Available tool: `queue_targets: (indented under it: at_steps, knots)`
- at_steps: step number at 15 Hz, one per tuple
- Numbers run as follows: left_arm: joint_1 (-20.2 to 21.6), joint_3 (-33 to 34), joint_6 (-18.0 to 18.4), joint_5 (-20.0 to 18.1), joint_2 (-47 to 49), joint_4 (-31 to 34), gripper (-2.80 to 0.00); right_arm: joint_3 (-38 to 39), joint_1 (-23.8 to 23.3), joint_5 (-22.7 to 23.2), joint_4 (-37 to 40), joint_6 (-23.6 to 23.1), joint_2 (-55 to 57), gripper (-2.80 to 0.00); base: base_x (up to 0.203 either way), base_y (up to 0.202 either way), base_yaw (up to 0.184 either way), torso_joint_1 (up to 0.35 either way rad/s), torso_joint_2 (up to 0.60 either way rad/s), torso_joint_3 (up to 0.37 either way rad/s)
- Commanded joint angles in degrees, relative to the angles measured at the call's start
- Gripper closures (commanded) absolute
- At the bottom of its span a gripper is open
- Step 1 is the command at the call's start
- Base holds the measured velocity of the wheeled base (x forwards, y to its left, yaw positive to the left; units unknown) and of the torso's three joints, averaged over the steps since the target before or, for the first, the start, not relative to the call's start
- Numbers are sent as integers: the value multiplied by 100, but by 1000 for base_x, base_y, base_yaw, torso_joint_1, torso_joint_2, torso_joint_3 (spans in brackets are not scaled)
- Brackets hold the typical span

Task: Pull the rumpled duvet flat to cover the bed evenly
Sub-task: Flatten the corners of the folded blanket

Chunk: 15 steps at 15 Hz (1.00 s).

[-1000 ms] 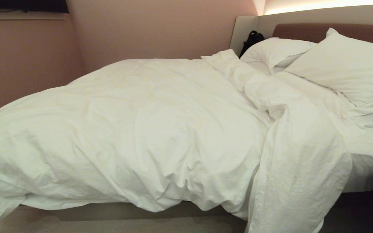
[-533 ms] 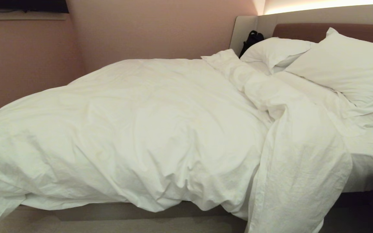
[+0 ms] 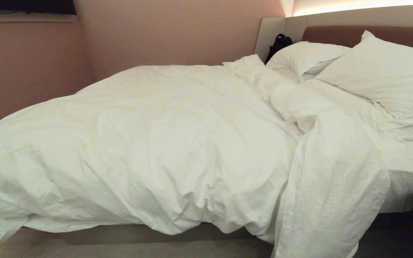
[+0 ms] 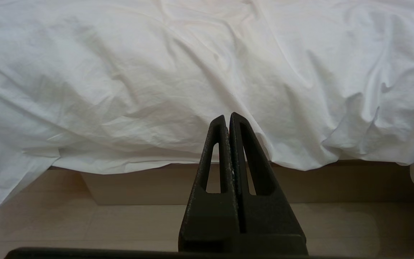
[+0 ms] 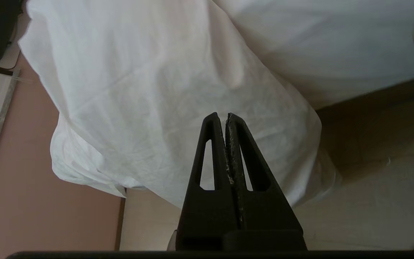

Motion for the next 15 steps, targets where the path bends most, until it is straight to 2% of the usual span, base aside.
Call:
queue_targets:
  at_steps: [1,2,6,8,15]
  knots:
    - [0,0,-3,3,0,-4,0,57,-8,-184,44,-69,95,0,0,0,0,0,0,0]
    - [0,0,-3,3,0,-4,0,75,-2,-372,161,-93,88,0,0,0,0,0,0,0]
    - [0,0,-3,3,0,-4,0,-275,142,-541,357,-108,352,0,0,0,0,0,0,0]
    - [8,0,-3,3,0,-4,0,-490,308,-837,483,-108,456,0,0,0,0,0,0,0]
    - [0,0,-3,3,0,-12,0,-931,625,-877,526,-99,667,0,0,0,0,0,0,0]
